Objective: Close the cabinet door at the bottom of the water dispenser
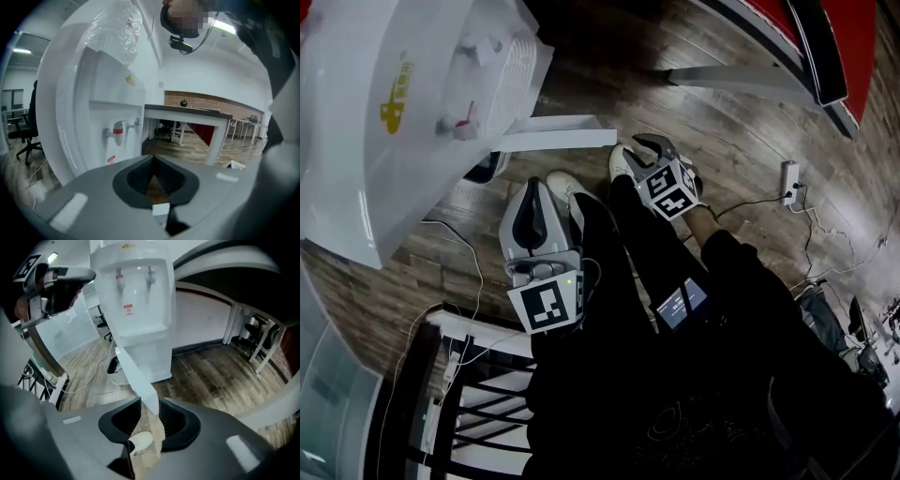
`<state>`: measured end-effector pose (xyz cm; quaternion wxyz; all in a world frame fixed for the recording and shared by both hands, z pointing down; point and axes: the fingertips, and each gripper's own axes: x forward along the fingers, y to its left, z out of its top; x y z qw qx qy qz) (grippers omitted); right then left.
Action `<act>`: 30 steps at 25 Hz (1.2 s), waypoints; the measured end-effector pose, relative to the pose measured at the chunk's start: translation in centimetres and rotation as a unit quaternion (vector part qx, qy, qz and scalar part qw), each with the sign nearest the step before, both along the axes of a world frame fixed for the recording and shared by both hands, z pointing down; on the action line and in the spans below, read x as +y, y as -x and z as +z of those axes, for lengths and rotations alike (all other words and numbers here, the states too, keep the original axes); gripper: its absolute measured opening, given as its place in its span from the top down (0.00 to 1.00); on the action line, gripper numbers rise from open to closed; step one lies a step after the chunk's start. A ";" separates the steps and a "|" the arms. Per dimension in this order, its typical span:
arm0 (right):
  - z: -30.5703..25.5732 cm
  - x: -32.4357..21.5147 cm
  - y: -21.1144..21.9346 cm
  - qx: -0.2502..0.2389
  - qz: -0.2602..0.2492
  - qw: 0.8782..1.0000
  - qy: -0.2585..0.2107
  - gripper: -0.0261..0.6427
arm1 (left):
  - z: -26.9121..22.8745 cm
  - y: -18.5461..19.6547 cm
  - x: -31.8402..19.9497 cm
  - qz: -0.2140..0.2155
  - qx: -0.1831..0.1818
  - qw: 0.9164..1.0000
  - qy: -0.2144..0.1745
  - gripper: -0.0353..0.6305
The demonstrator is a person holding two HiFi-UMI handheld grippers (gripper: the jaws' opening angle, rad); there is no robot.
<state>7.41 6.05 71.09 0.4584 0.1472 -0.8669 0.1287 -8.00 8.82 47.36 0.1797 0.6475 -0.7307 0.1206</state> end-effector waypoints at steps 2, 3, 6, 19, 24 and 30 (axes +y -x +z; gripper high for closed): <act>1.7 0.2 0.1 0.016 -0.009 1.000 0.011 0.80 | 0.1 -0.2 0.4 -0.001 0.006 1.000 0.002 0.94; 2.4 0.4 0.3 0.023 -0.016 1.000 0.014 0.81 | 0.0 -0.3 0.6 0.002 0.005 1.000 -0.002 0.94; 3.7 1.3 1.3 0.039 -0.057 0.998 0.006 0.81 | 0.1 -0.2 1.0 0.002 0.012 1.000 -0.011 0.94; 4.9 -4.8 4.0 0.056 -0.056 0.996 -0.038 0.82 | 1.7 1.6 0.8 -0.005 0.001 1.000 0.017 0.94; 4.9 -10.2 6.8 0.052 -0.087 0.991 -0.084 0.83 | 2.4 1.8 1.2 -0.011 0.006 1.000 0.029 0.94; 4.3 -16.4 11.8 0.044 -0.122 0.984 -0.126 0.83 | 3.0 1.6 1.5 -0.020 0.016 0.998 0.051 0.94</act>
